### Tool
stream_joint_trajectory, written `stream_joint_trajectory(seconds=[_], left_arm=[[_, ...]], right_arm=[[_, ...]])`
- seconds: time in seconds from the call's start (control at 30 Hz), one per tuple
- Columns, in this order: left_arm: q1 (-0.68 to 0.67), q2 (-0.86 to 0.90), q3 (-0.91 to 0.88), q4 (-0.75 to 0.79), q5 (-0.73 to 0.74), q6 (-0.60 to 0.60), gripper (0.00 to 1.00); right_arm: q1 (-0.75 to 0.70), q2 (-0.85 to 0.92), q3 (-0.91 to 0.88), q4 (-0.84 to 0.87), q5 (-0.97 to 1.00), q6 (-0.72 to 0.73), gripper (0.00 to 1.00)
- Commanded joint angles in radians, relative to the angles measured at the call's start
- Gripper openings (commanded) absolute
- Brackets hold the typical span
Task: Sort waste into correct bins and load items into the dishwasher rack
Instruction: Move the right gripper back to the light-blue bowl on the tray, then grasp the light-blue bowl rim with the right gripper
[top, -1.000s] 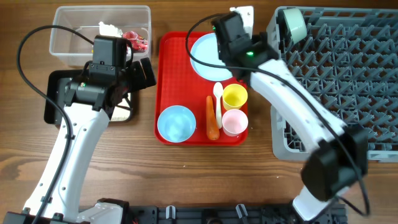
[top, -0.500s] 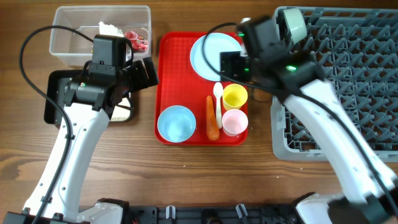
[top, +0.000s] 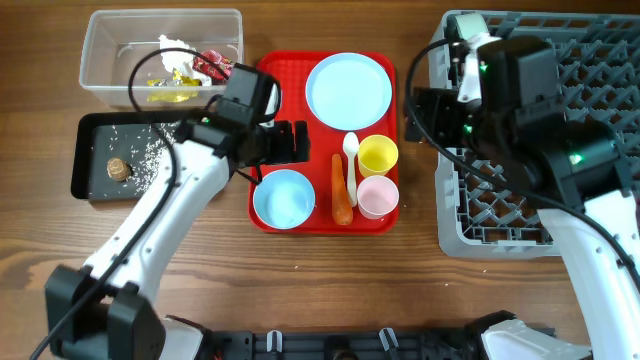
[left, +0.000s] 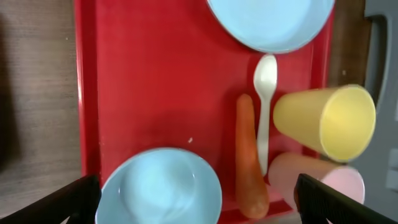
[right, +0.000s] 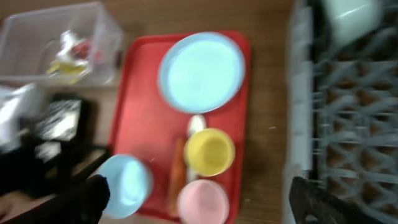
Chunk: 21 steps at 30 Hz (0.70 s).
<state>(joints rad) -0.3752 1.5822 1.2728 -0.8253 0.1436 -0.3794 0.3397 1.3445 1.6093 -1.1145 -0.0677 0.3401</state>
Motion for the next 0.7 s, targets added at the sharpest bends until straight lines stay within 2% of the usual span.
stream_joint_trajectory(seconds=[0.0, 0.27, 0.43, 0.67], left_arm=[[0.064, 0.017, -0.003, 0.05, -0.04, -0.089, 1.0], [0.244, 0.017, -0.003, 0.083, -0.04, -0.244, 1.0], [0.296, 0.017, -0.003, 0.057, -0.04, -0.257, 1.0], [0.301, 0.017, -0.003, 0.043, -0.04, -0.257, 1.0]], right_arm=[[0.032, 0.043, -0.048, 0.022, -0.216, -0.027, 0.91], [0.25, 0.171, -0.204, 0.191, -0.226, 0.069, 0.87], [0.382, 0.305, -0.245, 0.277, -0.132, 0.182, 0.82], [0.442, 0.556, -0.246, 0.311, -0.079, 0.274, 0.74]])
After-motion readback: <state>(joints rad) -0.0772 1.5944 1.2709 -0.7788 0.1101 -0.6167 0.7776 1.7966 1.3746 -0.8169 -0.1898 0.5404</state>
